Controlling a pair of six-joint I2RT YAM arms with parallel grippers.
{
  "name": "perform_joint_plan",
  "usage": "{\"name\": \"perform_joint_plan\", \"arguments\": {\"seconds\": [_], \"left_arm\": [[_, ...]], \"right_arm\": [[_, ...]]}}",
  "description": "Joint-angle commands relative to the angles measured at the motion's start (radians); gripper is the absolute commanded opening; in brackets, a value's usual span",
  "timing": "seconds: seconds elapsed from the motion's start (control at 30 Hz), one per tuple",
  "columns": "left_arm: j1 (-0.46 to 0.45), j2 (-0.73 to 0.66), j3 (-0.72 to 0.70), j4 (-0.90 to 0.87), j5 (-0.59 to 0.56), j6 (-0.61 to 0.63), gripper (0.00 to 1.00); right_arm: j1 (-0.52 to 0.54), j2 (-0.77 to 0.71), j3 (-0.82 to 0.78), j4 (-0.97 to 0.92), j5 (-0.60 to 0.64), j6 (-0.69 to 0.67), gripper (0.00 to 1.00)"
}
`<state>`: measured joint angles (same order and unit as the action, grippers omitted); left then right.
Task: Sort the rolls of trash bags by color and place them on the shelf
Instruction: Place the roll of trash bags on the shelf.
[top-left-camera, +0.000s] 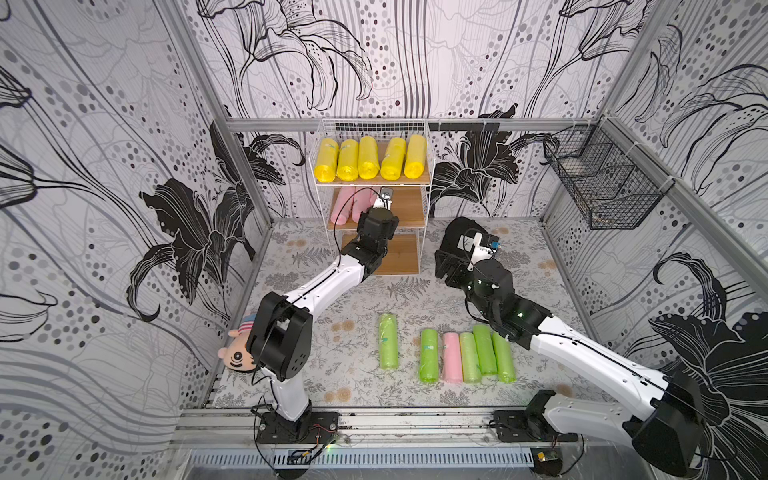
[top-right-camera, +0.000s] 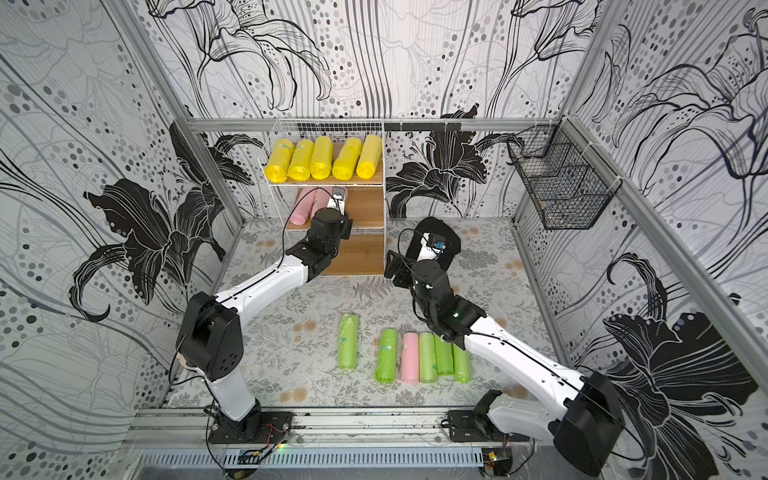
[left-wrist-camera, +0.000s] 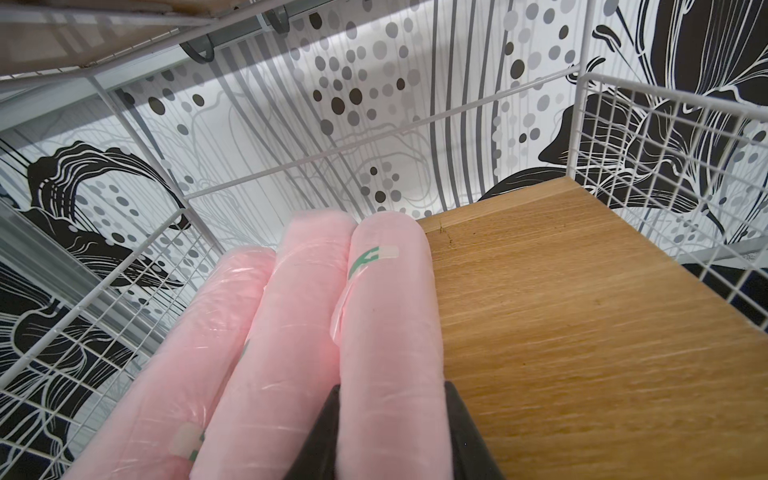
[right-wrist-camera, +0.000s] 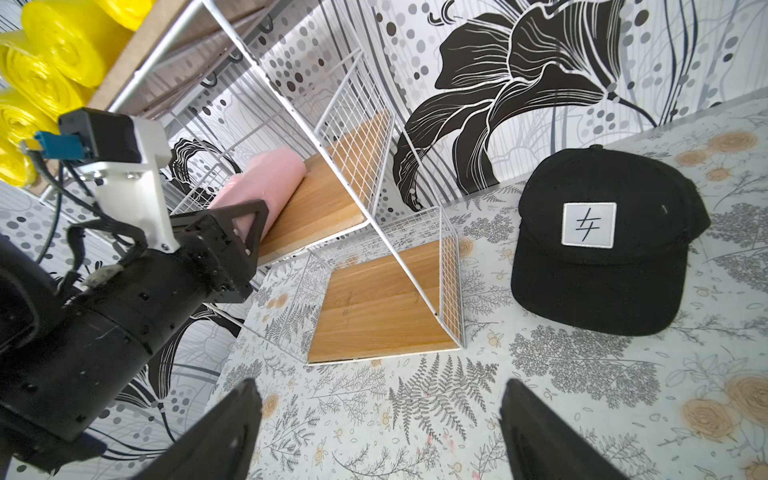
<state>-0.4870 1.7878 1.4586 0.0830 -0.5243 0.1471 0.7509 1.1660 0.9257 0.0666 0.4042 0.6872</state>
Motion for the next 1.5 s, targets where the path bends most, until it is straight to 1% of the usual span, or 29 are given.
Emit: {"name": "perform_joint_plan", "arguments": {"seconds": [0.0, 0.13, 0.23, 0.3, 0.4, 0.5, 0.63, 0.87, 0.93, 1.03, 1.1, 1.23, 1.33, 1.47], "left_arm": [[0.014, 0.017, 0.031, 0.038, -0.016, 0.001, 0.15], [0.017, 0.024, 0.040, 0.025, -0.014, 0.000, 0.22], [0.016, 0.015, 0.040, 0.018, -0.003, -0.012, 0.31], [0.015, 0.005, 0.038, 0.014, 0.007, -0.026, 0.37], [0.013, -0.016, 0.029, 0.006, 0.023, -0.045, 0.45], [0.009, -0.047, 0.006, 0.006, 0.031, -0.066, 0.50], [-0.003, -0.101, -0.039, 0.009, 0.044, -0.092, 0.53], [-0.036, -0.241, -0.168, 0.002, 0.076, -0.175, 0.55], [-0.040, -0.291, -0.214, -0.014, 0.103, -0.213, 0.56], [-0.045, -0.380, -0.291, -0.048, 0.164, -0.278, 0.55], [-0.048, -0.445, -0.348, -0.073, 0.218, -0.323, 0.55], [-0.050, -0.575, -0.466, -0.114, 0.359, -0.417, 0.55], [-0.051, -0.646, -0.545, -0.153, 0.461, -0.465, 0.56], [-0.054, -0.672, -0.613, -0.188, 0.592, -0.521, 0.55]], "right_arm": [[-0.005, 0.012, 0.022, -0.012, -0.020, -0.006, 0.93], [-0.005, 0.012, 0.022, -0.015, -0.022, -0.005, 0.93], [-0.007, 0.011, 0.022, -0.016, -0.022, -0.004, 0.93], [-0.008, 0.012, 0.024, -0.018, -0.022, -0.003, 0.93], [-0.010, 0.010, 0.026, -0.019, -0.025, -0.006, 0.92], [-0.010, 0.009, 0.030, -0.027, -0.027, -0.008, 0.93], [-0.010, 0.009, 0.028, -0.036, -0.028, -0.006, 0.93], [-0.010, -0.002, 0.024, -0.075, -0.026, -0.010, 0.92], [-0.010, -0.003, 0.040, -0.133, -0.025, -0.022, 0.92], [-0.010, 0.005, 0.096, -0.281, -0.049, -0.048, 0.91], [-0.010, 0.021, 0.146, -0.411, -0.093, -0.066, 0.89], [-0.007, 0.081, 0.216, -0.676, -0.194, -0.080, 0.83], [0.005, 0.099, 0.188, -0.794, -0.214, -0.079, 0.82], [0.059, 0.112, 0.121, -0.876, -0.191, -0.037, 0.80]]}}
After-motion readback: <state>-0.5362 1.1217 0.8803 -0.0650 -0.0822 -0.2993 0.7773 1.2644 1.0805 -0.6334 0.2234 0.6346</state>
